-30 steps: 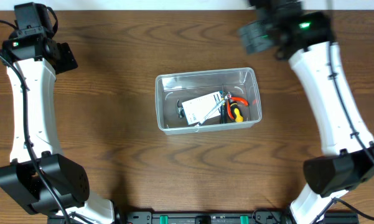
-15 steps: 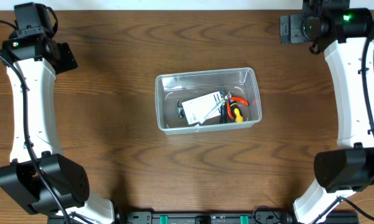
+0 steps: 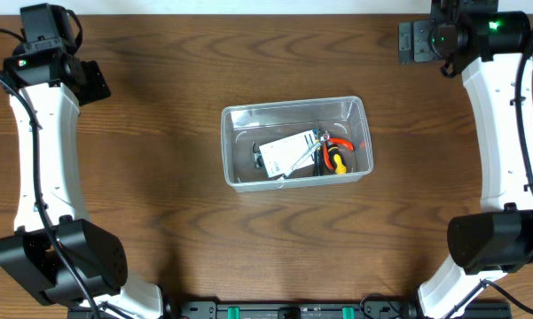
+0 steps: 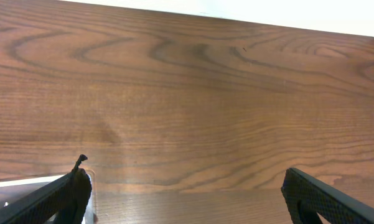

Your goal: Pack container

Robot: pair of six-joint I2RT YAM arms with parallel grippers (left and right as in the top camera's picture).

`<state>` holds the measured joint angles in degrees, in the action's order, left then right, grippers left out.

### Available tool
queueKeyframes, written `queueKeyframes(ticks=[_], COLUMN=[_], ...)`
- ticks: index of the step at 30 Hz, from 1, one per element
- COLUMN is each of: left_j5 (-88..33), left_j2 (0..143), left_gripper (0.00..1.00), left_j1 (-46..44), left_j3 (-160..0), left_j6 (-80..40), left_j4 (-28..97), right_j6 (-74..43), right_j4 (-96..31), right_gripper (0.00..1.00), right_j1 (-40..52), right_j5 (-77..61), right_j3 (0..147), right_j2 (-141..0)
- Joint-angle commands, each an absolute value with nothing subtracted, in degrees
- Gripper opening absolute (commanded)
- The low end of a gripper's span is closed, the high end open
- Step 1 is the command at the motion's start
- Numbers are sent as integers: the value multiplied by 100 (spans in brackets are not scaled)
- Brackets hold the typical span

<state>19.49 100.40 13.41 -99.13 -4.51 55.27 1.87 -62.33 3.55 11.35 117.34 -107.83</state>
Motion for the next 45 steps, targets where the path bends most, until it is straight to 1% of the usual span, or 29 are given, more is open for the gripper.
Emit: queueKeyframes(ticks=[1,7,14,18,20,24,30,31,35,39,45], left_j5=[1979,1979,1979,1979,1979,1979,1979,1979,1979,1979,1979], left_j2=[9922,9922,9922,9922,9922,9922,9922,9922,9922,9922,9922], left_gripper=[98,98,98,98,98,98,98,98,98,98,98], left_j1=[1350,1347,1350,1350,1350,1350,1350,1350,1350,1350,1350], left_j3=[-10051,-10051,-10051,-10051,-10051,-10051,-10051,-10051,-10051,-10051,-10051], left_j6=[-523,-523,-523,-523,-523,-523,-523,-523,-526,-523,-523], left_j4=[5542,5542,5542,5542,5542,5542,5542,5542,5540,5542,5542], right_j6=[86,86,91,154,126,67,47,-40,-655,-1330,-1387], right_j4=[-6248,-6283,-6276,-6104,-5730,-4318,-1973,-1516,-670,-71,45], right_gripper=[99,99,99,99,99,99,99,99,99,99,99], right_j1=[340,384,519,416,309,64,-163,-217,-401,-513,-582], right_j5=[1111,1111,1138,1223,1194,1096,915,895,873,849,440], right_j3=[11762,11756,11686,11216,10621,8805,5553,4694,3055,1776,941], right_j2=[-10768,-10127,-8547,-7509,-6840,-5391,-3214,-2663,-1695,-939,-395])
